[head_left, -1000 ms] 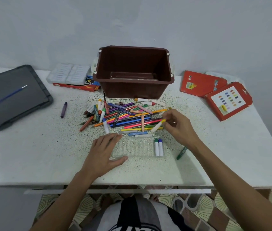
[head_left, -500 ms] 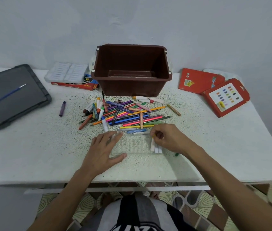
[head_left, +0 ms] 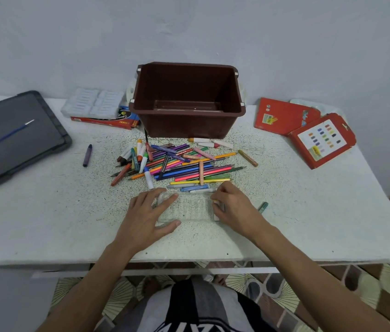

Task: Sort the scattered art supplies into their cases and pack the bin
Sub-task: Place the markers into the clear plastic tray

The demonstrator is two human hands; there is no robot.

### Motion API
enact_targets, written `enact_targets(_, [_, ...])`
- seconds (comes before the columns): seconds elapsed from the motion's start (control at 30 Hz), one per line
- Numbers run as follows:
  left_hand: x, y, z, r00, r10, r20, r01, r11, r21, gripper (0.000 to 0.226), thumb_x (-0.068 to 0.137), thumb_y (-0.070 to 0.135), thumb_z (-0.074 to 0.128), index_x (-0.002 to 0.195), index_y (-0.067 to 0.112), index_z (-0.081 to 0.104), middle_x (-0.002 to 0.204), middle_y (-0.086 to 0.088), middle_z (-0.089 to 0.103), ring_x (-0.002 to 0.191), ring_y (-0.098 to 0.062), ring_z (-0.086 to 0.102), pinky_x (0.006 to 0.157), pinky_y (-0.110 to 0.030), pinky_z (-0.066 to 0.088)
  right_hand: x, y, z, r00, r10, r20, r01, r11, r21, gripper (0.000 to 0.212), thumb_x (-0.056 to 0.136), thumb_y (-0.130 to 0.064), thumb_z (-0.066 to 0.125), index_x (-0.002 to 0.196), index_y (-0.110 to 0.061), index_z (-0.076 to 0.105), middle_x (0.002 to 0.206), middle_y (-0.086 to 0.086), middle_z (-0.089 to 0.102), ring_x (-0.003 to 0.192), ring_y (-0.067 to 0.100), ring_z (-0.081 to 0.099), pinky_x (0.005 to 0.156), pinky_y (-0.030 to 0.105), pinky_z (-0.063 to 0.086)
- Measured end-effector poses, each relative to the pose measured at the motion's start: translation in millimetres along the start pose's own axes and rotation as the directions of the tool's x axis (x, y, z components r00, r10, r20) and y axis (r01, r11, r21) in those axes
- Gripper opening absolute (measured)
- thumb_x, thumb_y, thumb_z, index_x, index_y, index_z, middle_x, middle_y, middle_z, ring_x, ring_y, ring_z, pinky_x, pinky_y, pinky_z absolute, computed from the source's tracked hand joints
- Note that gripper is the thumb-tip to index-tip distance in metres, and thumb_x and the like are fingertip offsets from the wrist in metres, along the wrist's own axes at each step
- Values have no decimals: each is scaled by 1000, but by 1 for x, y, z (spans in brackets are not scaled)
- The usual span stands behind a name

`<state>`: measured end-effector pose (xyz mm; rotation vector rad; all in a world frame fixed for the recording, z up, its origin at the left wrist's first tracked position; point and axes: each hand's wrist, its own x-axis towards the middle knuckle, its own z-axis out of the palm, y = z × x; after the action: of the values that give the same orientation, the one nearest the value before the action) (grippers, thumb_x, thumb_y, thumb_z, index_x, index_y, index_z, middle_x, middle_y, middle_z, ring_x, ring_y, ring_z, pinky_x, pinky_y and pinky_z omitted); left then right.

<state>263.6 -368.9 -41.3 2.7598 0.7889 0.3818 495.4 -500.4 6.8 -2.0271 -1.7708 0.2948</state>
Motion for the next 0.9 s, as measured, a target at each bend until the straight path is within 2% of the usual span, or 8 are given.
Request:
enact_targets(0.17, [1, 0, 0, 1000, 3, 3, -3, 1000, 12, 65, 88, 69, 43, 142, 32, 51, 139, -1, 46, 122, -23, 43, 97, -44, 39, -4, -2, 6, 999, -26, -48, 25, 999, -22, 3, 83, 0, 71, 81, -1, 73, 85, 9, 59, 74, 25, 57, 67, 30, 51])
enact_targets(0.33, [1, 0, -1, 1000, 8, 0, -8, 1000, 12, 65, 88, 68, 44, 141, 31, 51, 138, -1, 47, 122, -23, 44, 97, -44, 39, -6, 3, 7, 995, -64, -79, 59, 996, -67, 6, 84, -4, 69, 80, -7, 72, 86, 4, 62, 76, 20, 52, 73, 36, 48])
enact_targets(0.4, [1, 1, -1, 1000, 6, 3, -6, 1000, 13, 65, 88, 68, 43, 142, 32, 51, 139, -1, 47, 122, -23, 44, 98, -44, 39, -7, 4, 6, 991, -92, -94, 82, 991, -104, 5, 84, -5, 70, 80, -8, 71, 86, 3, 64, 79, 17, 49, 74, 35, 47])
enact_targets(0.53, [1, 0, -1, 1000, 6, 1, -6, 1000, 9, 65, 89, 68, 43, 142, 31, 51, 139, -1, 47, 122, -23, 44, 98, -45, 39, -9, 9, 5, 983, -155, -100, 140, 981, -136, 3, 85, -9, 69, 85, -9, 71, 90, 3, 69, 80, 17, 54, 77, 31, 41])
enact_targets(0.63, [1, 0, 0, 1000, 6, 2, -6, 1000, 6, 65, 89, 68, 43, 142, 31, 51, 139, -1, 47, 122, -23, 44, 98, -45, 39, -13, 15, 5, 978, -186, -90, 172, 975, -141, 5, 84, -8, 71, 89, -7, 72, 95, 4, 69, 85, 17, 55, 78, 31, 42])
enact_targets(0.8, [2, 0, 0, 1000, 3, 5, -3, 1000, 3, 66, 89, 68, 43, 142, 31, 50, 141, -3, 47, 123, -25, 44, 98, -47, 40, -9, 22, -2, 984, -90, -154, 87, 996, -26, 10, 89, -9, 66, 96, -5, 72, 96, 7, 64, 85, 21, 55, 77, 31, 48])
enact_targets(0.9, [1, 0, 0, 1000, 5, 4, -5, 1000, 4, 66, 89, 69, 43, 142, 31, 51, 140, -3, 48, 123, -25, 45, 98, -48, 41, 5, 32, -10, 973, 21, -229, -23, 1000, -6, 12, 89, -5, 66, 99, -4, 71, 94, 8, 65, 86, 21, 56, 75, 30, 46])
